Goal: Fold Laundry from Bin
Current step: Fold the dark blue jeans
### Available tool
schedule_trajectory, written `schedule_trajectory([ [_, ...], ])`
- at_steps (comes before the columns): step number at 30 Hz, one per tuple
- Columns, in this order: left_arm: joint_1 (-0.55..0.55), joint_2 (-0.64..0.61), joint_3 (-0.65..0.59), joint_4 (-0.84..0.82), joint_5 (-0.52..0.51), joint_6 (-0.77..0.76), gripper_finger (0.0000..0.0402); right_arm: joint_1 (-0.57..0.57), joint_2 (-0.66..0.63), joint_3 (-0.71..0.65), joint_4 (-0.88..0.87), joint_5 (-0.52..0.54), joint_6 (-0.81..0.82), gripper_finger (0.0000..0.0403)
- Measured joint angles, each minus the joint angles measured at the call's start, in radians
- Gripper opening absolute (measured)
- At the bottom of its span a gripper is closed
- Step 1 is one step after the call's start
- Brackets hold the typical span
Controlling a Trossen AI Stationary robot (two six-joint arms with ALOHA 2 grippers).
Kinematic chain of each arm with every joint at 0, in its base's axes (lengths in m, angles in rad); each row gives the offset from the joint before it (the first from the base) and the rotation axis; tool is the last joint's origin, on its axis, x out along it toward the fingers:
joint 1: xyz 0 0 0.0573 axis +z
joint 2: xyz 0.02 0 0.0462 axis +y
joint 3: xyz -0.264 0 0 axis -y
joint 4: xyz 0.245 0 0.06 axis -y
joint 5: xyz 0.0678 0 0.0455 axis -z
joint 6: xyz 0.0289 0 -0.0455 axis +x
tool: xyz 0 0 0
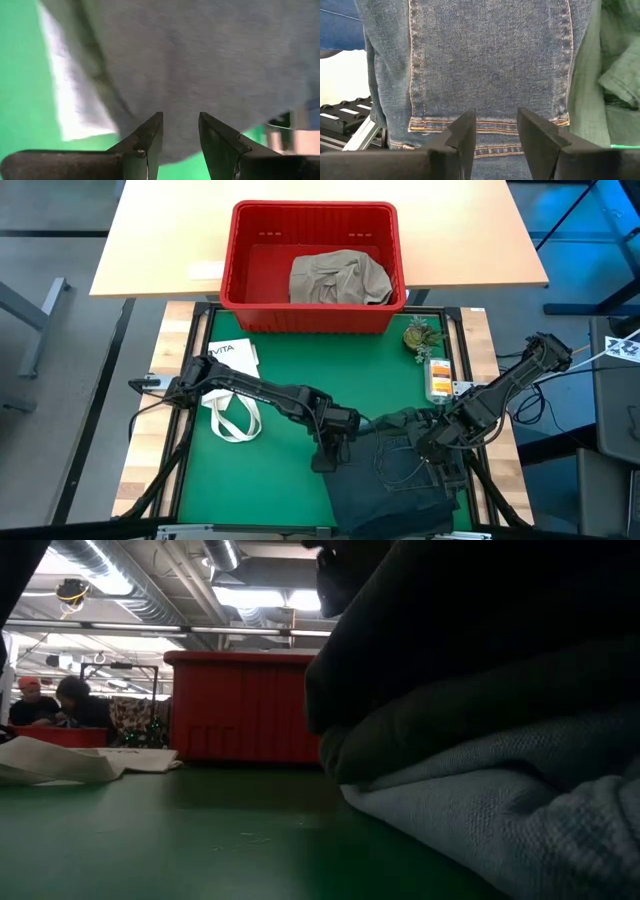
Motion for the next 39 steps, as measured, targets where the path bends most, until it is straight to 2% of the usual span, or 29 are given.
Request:
schedule_trajectory([
  [4, -0.028, 0.0, 0.0, 0.0, 0.072, -0.113, 0.0119, 0.0, 0.0, 0.0, 0.001, 0.0, 0.0, 0.0143],
  [10, -0.089, 0.0, 0.0, -0.002, 0.199, -0.419, 0.0119, 0.0, -0.001, 0.001, 0.002, 0.0, 0.0, 0.0143],
  [14, -0.153, 0.0, 0.0, 0.0, 0.147, -0.589, 0.0119, 0.0, -0.001, 0.001, 0.003, 0.003, 0.0, 0.0143],
  [19, -0.202, 0.0, 0.0, 0.018, -0.006, -0.757, 0.0119, 0.0, -0.001, 0.001, 0.003, 0.02, -0.006, 0.0143],
  [26, -0.259, 0.0, 0.0, 0.074, -0.168, -0.762, 0.0119, 0.0, -0.001, 0.001, 0.003, 0.036, -0.01, 0.0143],
  [29, -0.264, 0.0, 0.0, 0.097, -0.26, -0.751, 0.0119, 0.0, -0.001, 0.002, 0.005, 0.075, -0.011, 0.0143],
  [32, -0.26, 0.0, 0.0, 0.129, -0.307, -0.686, 0.0119, 0.0, -0.001, 0.002, 0.014, 0.128, -0.009, 0.0143],
  [35, -0.251, 0.018, -0.012, 0.219, -0.316, -0.605, 0.0119, 0.0, 0.001, -0.022, 0.067, 0.151, -0.004, 0.0143],
  [39, -0.24, 0.067, -0.027, 0.31, -0.235, -0.503, 0.0119, 0.028, 0.002, -0.096, 0.215, 0.131, 0.025, 0.0143],
])
